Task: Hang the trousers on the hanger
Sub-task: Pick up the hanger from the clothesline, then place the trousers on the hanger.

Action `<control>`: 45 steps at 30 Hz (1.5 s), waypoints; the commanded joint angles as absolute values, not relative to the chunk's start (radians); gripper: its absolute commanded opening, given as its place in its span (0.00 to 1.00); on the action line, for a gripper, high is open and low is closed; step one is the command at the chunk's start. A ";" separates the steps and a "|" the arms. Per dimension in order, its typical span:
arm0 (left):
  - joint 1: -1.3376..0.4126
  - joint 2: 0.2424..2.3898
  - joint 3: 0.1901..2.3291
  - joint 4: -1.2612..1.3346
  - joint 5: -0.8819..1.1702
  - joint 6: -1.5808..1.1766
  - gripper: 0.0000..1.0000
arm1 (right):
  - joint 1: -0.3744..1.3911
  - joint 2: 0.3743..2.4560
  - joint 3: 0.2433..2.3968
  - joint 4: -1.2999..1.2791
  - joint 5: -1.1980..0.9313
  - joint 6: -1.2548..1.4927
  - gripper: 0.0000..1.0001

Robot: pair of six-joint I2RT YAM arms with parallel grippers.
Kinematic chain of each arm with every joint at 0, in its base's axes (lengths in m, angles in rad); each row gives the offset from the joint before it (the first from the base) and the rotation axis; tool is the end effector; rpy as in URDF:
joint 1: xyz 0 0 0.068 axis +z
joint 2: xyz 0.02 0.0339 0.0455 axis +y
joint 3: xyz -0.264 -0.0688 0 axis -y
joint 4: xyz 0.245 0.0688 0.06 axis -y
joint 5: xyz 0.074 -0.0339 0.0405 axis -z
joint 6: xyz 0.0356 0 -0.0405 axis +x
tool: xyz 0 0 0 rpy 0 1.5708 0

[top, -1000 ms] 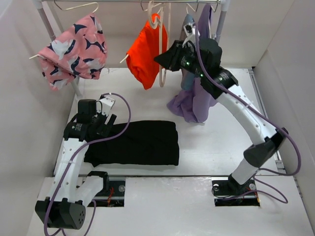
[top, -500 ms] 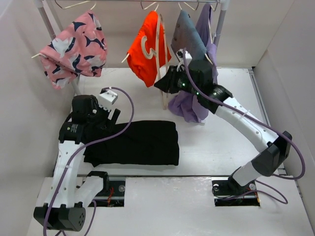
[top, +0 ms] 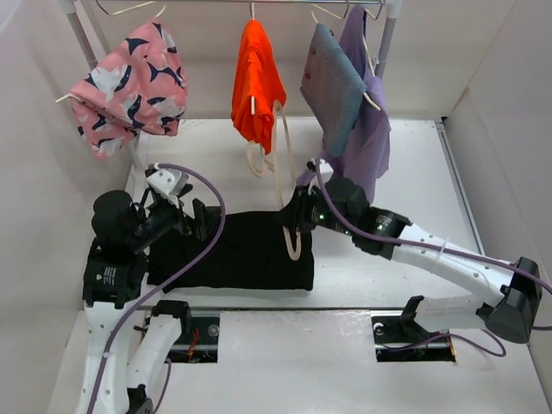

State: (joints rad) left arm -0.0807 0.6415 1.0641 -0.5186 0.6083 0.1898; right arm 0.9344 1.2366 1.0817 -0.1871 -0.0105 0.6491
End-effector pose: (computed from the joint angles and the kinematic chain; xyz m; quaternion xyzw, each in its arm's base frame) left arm 0.1081 -0.0292 0.4168 0.2948 0.6726 -0.1864 0.6526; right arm 0.1708 0.2318 0.3476 -0.1192 0.8084 0.4132 0.4020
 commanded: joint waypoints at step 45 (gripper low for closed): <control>-0.077 1.002 1.075 -0.818 0.408 -0.103 0.00 | 1.249 1.295 0.936 -0.229 0.260 1.029 1.00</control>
